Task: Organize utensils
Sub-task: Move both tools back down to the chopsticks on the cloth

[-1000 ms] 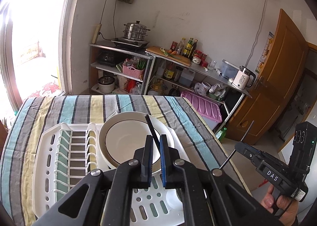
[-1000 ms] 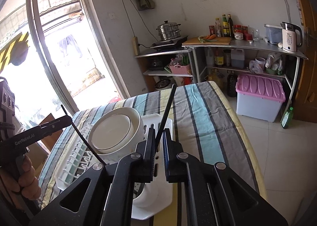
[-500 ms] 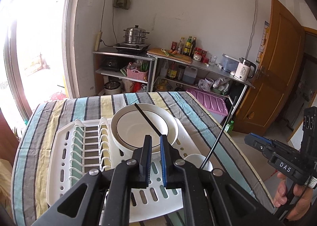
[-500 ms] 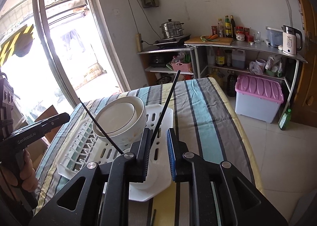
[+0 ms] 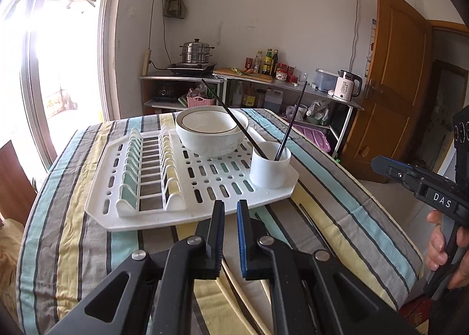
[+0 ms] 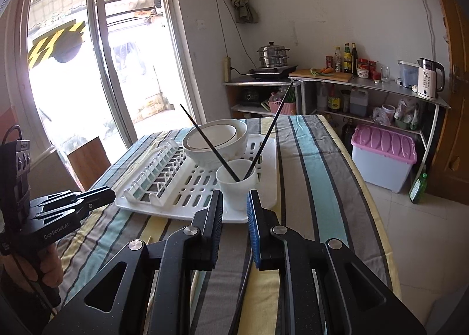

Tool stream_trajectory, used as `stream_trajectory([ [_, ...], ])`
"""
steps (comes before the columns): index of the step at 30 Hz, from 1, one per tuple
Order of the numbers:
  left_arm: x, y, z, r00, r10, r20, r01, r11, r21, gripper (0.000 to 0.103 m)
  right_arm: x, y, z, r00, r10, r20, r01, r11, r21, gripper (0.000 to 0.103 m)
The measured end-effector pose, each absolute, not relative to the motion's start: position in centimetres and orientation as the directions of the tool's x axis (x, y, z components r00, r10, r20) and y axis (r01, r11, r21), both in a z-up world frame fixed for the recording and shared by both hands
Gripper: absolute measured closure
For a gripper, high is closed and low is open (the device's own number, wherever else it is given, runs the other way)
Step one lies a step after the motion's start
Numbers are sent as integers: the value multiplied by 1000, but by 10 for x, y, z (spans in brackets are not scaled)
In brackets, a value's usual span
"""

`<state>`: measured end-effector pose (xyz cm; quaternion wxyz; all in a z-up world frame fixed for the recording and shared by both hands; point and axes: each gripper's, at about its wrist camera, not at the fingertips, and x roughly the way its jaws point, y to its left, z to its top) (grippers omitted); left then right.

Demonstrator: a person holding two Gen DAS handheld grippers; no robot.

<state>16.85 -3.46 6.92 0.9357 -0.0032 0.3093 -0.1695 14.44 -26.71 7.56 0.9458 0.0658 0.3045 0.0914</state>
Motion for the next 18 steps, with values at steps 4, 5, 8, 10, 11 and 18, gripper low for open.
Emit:
stream_trajectory([
  [4,140,-31,60,751,-315,-581,311,944,-110,95,120,-260,65,789,223,-572,-144,973,182,86],
  [5,135,-30,58,749,-313,-584,307,945,-112,95,116,-260,62,787,223,-576,-143,973,181,86],
  [8,126,-28,54,739,-321,-592,310,943,-125,95,105,-259,55,778,229,-585,-139,971,195,86],
  [10,121,-28,50,731,-329,-599,313,940,-134,95,101,-260,50,770,235,-594,-141,969,201,86],
  [11,120,-27,48,726,-331,-603,314,939,-138,95,100,-260,48,766,235,-598,-141,969,201,86],
  [18,129,-24,33,701,-314,-641,287,946,-149,95,100,-254,37,749,230,-622,-149,972,180,86],
])
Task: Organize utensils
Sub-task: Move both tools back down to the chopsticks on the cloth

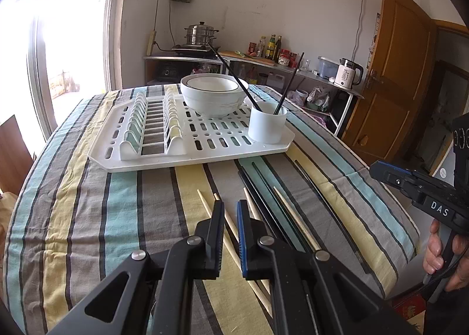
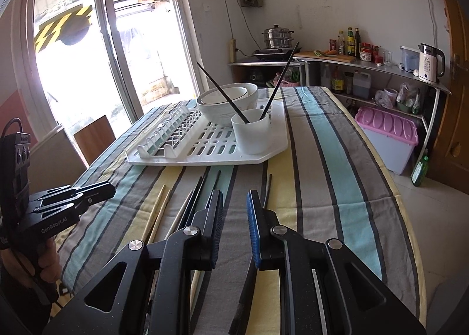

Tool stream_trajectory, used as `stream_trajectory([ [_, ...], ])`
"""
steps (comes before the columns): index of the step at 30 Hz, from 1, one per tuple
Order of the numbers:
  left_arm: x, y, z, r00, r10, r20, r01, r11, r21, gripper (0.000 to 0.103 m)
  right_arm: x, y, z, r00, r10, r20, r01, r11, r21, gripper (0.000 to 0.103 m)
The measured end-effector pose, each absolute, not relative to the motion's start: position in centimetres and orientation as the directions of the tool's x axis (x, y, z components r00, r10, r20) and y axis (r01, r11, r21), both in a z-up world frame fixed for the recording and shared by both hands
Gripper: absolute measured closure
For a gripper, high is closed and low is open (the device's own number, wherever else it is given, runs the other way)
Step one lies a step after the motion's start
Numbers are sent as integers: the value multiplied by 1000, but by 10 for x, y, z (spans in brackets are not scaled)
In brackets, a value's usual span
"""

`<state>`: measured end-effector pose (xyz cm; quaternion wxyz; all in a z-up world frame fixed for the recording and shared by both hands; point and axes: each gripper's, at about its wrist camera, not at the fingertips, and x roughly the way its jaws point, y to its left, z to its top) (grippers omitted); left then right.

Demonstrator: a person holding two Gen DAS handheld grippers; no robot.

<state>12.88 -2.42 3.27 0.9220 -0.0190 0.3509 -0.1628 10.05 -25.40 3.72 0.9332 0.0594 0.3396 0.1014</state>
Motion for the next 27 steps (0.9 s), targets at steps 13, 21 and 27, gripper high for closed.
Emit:
stream_trajectory([
  [13,175,-27,-19,594,-248,-766,205,967,-154,85,139,-264,-1,675,197,-711,-102,979,176,86],
  [21,189,-31,-29,568,-235,-789,184,970,-157,85,161,-266,-20,632,189,-752,-90,981,171,86],
  [27,196,-36,-29,577,-211,-789,178,975,-131,85,176,-264,-31,602,165,-782,-85,986,143,86],
])
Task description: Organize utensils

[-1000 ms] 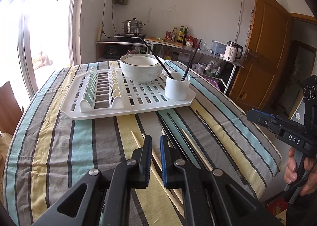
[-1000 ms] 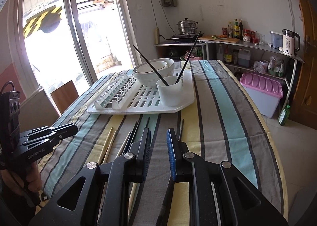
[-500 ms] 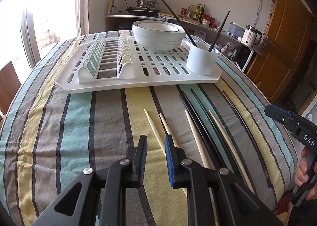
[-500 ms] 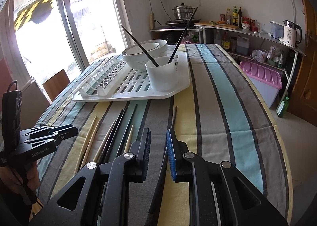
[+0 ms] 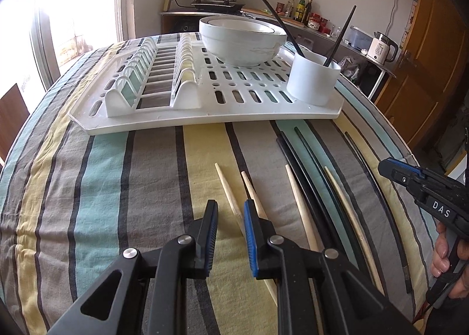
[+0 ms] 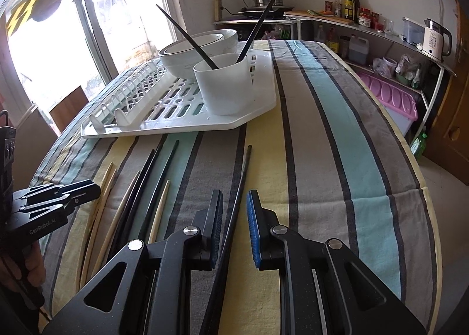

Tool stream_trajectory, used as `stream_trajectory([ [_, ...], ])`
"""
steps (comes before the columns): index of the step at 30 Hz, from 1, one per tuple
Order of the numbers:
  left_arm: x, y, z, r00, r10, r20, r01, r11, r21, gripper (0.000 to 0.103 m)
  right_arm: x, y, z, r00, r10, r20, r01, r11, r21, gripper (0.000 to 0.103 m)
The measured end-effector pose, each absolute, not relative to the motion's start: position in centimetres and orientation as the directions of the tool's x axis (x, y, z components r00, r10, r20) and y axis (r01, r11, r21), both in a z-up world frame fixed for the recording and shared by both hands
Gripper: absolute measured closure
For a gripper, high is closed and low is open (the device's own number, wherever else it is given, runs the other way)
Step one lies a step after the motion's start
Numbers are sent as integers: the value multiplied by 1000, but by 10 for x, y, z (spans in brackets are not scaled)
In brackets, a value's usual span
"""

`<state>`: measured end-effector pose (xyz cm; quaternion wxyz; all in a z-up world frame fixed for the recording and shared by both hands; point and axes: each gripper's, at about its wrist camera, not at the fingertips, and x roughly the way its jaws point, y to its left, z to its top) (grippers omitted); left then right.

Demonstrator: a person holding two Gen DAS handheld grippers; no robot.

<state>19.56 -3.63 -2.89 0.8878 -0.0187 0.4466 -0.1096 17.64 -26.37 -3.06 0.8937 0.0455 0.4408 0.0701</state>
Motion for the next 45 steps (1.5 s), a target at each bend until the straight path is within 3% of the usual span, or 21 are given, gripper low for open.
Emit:
stream_trajectory([
  [9,198,-49,-31,603,-138,-786,180,983,-34,86,195,-259,-42,559,116,-821,-75,993,90,86],
  [12,198,-51,-31,609,-122,-784,185,983,-9,90,200,-256,-43,552,99,-828,-77,995,68,86],
  [13,198,-51,-31,609,-124,-784,187,982,-9,95,201,-254,-43,551,92,-829,-79,995,58,86],
  [23,204,-49,-31,596,-142,-790,213,977,-14,97,217,-243,-42,502,74,-862,-121,993,15,88],
  [26,206,-47,-31,591,-153,-792,216,976,-27,98,220,-239,-42,492,90,-866,-136,990,25,96],
  [30,206,-44,-30,586,-172,-792,221,974,-48,98,219,-240,-43,494,100,-864,-132,990,39,97],
  [45,182,-27,41,691,-272,-670,278,955,-100,99,183,-247,37,677,186,-712,-151,982,112,98],
])
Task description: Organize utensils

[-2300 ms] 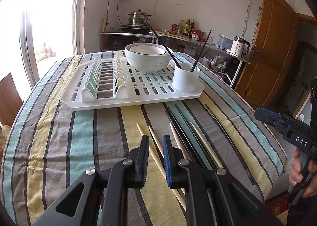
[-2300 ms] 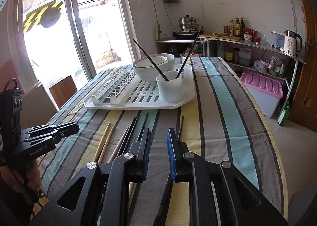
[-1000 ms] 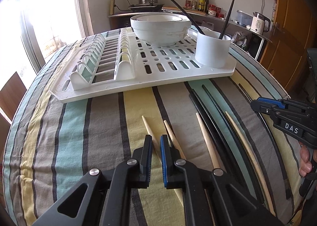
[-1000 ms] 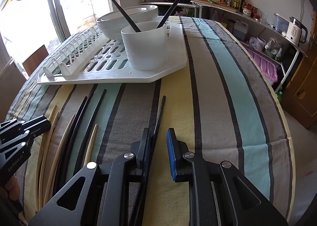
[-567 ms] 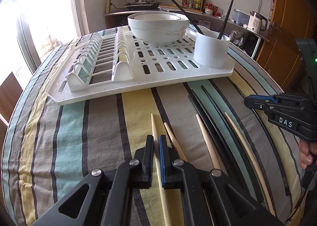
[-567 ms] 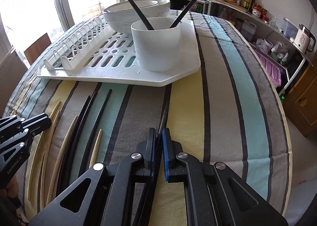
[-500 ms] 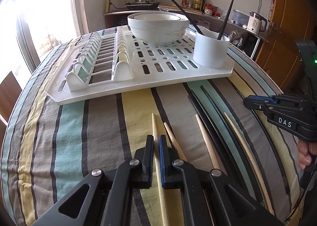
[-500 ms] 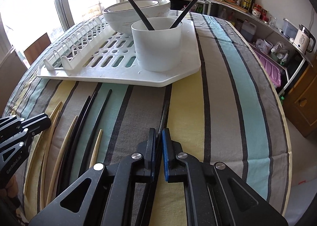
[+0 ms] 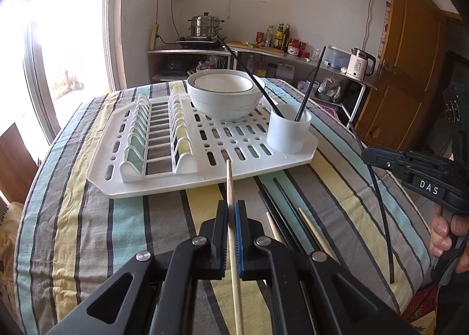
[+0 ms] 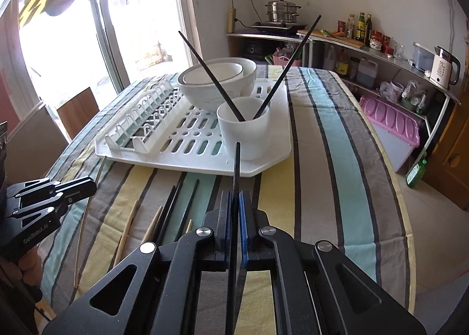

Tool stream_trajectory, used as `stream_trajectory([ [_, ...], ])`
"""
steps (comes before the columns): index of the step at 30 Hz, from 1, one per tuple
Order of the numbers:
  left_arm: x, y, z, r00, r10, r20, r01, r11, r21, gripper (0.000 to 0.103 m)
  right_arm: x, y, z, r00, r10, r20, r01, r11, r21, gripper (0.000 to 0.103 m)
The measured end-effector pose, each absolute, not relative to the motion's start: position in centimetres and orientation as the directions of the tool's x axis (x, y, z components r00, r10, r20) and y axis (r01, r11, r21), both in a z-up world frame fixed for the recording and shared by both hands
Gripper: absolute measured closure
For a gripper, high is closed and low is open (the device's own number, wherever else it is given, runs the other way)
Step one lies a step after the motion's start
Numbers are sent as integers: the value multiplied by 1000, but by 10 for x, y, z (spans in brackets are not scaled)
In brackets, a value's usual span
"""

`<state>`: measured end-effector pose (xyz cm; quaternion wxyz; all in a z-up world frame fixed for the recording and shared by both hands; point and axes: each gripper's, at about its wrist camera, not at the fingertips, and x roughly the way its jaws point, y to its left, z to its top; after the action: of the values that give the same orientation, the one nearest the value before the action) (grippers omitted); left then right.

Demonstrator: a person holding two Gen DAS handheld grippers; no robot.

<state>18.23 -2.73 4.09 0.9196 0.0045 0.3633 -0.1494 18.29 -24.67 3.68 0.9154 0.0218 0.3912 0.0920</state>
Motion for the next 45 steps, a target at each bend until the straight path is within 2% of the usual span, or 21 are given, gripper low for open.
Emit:
stream_trajectory([
  [9,166,-12,94,761,-306,-572,293,949,-117,100,157,-254,91,783,190,-592,-146,982,123,98],
  [11,162,-9,100,770,-309,-559,294,948,-119,103,152,-254,96,795,191,-575,-145,981,125,98],
  [19,153,-7,101,770,-319,-553,304,945,-122,103,137,-255,100,815,186,-549,-138,982,128,98],
  [24,165,-6,91,750,-310,-585,287,948,-135,103,135,-258,101,815,185,-550,-136,982,128,99],
  [27,186,-6,76,695,-352,-628,284,936,-210,103,135,-258,101,814,187,-549,-138,982,130,98],
  [29,202,-8,63,657,-365,-660,275,931,-242,100,136,-259,100,814,189,-549,-141,981,129,98],
  [34,238,-21,30,563,-391,-728,257,920,-295,82,141,-262,99,810,191,-554,-143,981,129,98],
  [37,253,-35,15,527,-382,-759,261,923,-283,77,145,-264,97,808,192,-557,-143,981,130,98],
  [45,282,-64,-15,458,-302,-836,251,946,-204,77,151,-268,97,803,200,-561,-152,980,132,98],
])
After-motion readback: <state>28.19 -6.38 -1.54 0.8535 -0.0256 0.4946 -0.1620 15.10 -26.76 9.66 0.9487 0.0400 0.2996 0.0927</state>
